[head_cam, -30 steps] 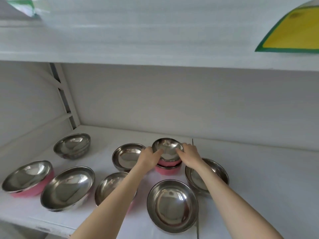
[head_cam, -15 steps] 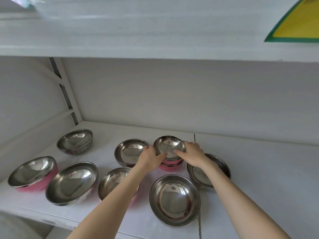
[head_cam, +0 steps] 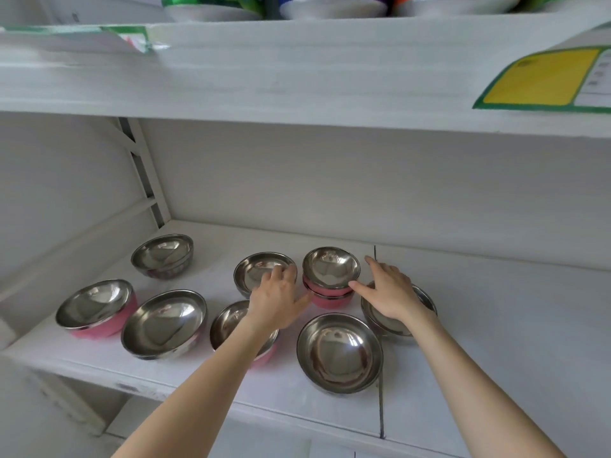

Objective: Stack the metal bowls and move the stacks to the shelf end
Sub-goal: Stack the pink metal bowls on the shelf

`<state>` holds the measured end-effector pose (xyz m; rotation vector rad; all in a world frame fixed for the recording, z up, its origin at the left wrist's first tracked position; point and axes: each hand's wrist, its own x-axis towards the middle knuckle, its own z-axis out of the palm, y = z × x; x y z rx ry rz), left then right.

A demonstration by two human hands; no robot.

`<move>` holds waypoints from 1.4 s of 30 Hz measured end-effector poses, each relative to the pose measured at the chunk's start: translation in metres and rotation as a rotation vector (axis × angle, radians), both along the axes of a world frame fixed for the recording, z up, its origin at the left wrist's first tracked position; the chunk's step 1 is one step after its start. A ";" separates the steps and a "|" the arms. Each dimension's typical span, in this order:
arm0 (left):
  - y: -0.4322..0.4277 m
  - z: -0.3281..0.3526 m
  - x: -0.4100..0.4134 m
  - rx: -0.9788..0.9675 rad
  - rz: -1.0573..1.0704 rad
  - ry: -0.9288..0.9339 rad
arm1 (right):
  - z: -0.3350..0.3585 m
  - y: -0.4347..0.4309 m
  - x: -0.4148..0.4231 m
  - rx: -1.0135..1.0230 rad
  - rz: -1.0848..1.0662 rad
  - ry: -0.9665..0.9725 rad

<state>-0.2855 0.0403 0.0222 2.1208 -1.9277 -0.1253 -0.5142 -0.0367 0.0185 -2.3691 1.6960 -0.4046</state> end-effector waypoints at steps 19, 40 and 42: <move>0.121 0.027 0.154 -0.310 -0.129 -0.460 | 0.019 0.141 0.138 -0.479 -0.060 0.093; 0.132 0.021 0.414 -0.275 -0.125 -0.508 | 0.004 0.145 0.410 -0.376 0.048 0.069; 0.129 0.017 0.437 -0.255 -0.144 -0.504 | -0.001 0.142 0.430 -0.343 0.036 0.055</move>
